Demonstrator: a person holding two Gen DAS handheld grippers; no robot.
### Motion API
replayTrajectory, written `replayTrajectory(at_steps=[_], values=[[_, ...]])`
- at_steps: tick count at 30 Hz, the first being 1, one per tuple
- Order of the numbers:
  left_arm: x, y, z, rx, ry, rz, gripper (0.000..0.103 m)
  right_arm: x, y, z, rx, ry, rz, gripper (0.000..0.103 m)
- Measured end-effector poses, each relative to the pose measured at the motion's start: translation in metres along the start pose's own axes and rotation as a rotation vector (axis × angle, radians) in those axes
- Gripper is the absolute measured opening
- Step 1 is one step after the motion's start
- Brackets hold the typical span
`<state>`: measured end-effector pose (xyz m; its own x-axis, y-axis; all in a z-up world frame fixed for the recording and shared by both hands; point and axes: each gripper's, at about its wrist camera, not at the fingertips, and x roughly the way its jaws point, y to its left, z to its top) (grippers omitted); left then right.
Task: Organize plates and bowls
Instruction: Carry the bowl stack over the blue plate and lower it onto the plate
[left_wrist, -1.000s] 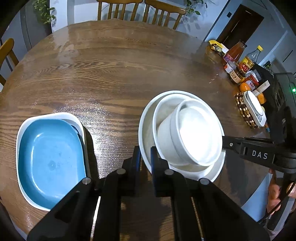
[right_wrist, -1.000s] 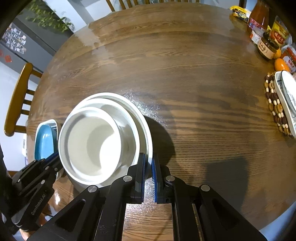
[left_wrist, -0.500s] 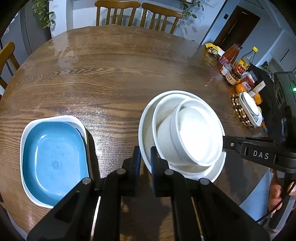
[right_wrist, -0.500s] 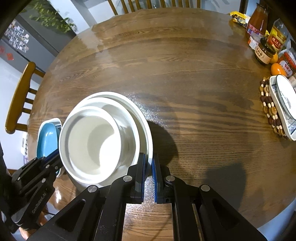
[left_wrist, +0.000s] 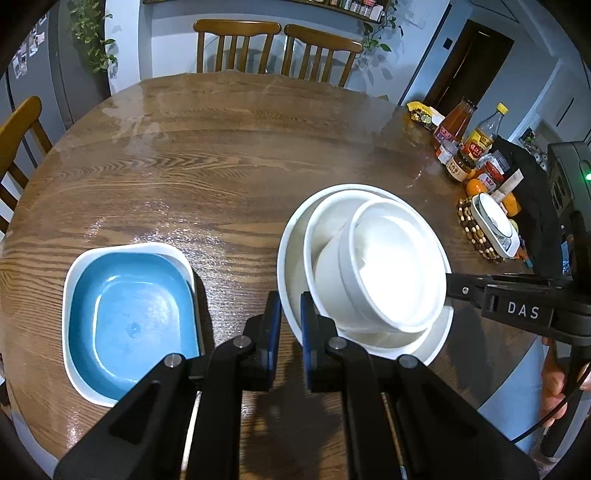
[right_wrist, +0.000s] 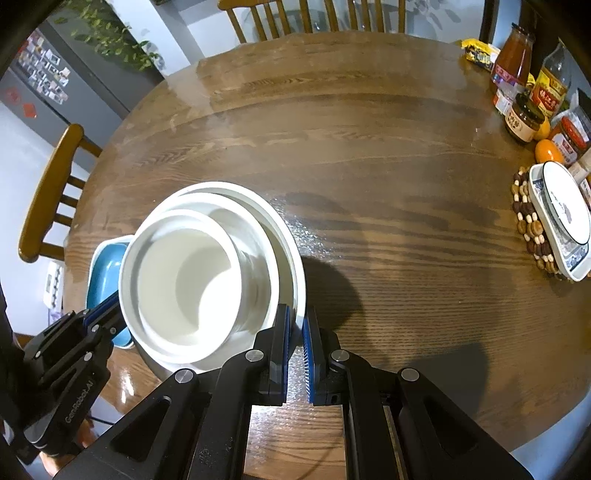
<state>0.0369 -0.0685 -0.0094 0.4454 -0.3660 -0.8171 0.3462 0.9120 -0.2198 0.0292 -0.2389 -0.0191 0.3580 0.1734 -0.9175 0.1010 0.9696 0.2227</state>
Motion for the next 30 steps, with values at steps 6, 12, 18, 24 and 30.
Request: replayTrajectory(at_steps=[6, 12, 18, 24, 30], values=[[-0.009, 0.005, -0.001, -0.007, -0.026, 0.014, 0.005, -0.004, 0.009, -0.001, -0.017, -0.009, 0.003, 0.009], [-0.017, 0.011, -0.001, -0.018, -0.048, 0.024, 0.005, -0.008, 0.017, -0.001, -0.038, -0.018, 0.006, 0.009], [-0.027, 0.021, -0.003, -0.032, -0.07, 0.035, 0.005, -0.012, 0.031, -0.001, -0.062, -0.029, 0.009, 0.009], [-0.034, 0.031, -0.006, -0.048, -0.085, 0.043, 0.005, -0.014, 0.044, -0.001, -0.085, -0.035, 0.011, 0.009], [-0.042, 0.044, -0.008, -0.072, -0.1, 0.062, 0.004, -0.014, 0.061, 0.0, -0.115, -0.039, 0.013, 0.009]])
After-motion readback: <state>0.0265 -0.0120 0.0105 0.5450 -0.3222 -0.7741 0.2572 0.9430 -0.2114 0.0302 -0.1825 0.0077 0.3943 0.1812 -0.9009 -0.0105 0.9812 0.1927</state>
